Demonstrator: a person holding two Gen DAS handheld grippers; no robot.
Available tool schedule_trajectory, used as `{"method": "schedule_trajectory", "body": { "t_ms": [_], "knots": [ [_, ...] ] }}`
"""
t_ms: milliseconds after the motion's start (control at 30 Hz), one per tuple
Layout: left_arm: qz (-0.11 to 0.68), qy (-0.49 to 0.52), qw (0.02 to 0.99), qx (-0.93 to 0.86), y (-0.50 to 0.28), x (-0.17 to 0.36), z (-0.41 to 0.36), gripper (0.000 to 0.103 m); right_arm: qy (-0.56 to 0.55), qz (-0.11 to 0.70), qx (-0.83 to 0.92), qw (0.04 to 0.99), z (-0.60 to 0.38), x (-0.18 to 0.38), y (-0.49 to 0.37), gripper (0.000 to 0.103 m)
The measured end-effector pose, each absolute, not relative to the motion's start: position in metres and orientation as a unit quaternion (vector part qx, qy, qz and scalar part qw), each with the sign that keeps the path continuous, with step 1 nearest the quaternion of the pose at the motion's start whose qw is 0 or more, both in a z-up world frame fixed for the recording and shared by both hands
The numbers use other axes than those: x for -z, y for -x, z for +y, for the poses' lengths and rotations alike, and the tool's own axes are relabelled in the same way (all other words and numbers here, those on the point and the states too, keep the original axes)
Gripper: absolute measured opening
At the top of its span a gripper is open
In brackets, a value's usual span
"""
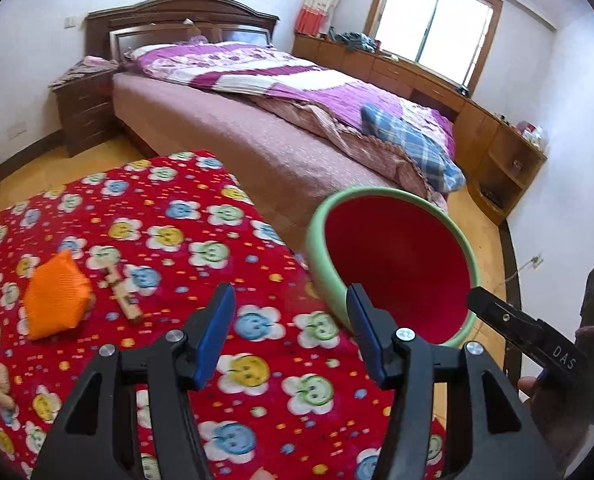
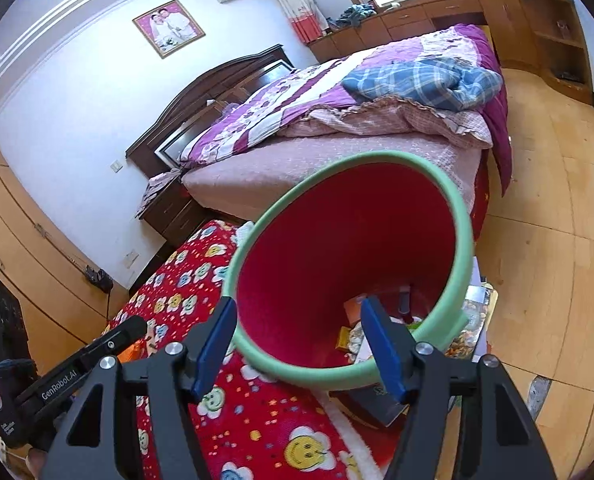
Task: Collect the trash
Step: 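Move the left tool to the flat orange mesh net and close on it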
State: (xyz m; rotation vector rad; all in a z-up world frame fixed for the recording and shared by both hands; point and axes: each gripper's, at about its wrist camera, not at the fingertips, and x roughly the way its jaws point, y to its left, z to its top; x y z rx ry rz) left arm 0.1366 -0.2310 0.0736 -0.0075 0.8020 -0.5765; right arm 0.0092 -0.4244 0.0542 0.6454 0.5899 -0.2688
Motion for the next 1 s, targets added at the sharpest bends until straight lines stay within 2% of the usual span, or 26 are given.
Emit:
{"method": "schedule_trajectory", "body": {
  "t_ms": [300, 400, 633, 700, 767, 867, 900, 1000],
  "knots": [
    [0.364, 0.011, 0.903, 0.228, -0.141, -0.083, -0.182, 0.058, -0.289, 0.291, 0.108, 0.906, -0.392, -0.066, -0.019, 0.068],
    [0.355, 0.003, 0.911, 0.210, -0.144, -0.086, -0.165, 0.058, -0.278, 0.296, 0.105, 0.908, -0.382, -0.067, -0.023, 0.074],
    [0.351, -0.008, 0.923, 0.157, -0.161, -0.081, -0.126, 0.058, -0.268, 0.308, 0.099, 0.907, -0.365, -0.066, -0.030, 0.075],
    [0.352, -0.009, 0.925, 0.144, -0.169, -0.077, -0.114, 0.058, -0.264, 0.310, 0.098, 0.908, -0.360, -0.065, -0.033, 0.080],
    [0.357, -0.009, 0.925, 0.131, -0.177, -0.072, -0.104, 0.058, -0.262, 0.313, 0.097, 0.908, -0.357, -0.064, -0.037, 0.081],
    [0.377, -0.004, 0.918, 0.124, -0.192, -0.061, -0.092, 0.063, -0.258, 0.320, 0.096, 0.907, -0.350, -0.060, -0.044, 0.081],
    [0.385, 0.002, 0.915, 0.123, -0.197, -0.056, -0.089, 0.069, -0.255, 0.323, 0.097, 0.906, -0.348, -0.059, -0.047, 0.082],
    [0.402, 0.011, 0.908, 0.119, -0.209, -0.041, -0.082, 0.075, -0.250, 0.329, 0.096, 0.906, -0.342, -0.055, -0.054, 0.086]
  ]
}}
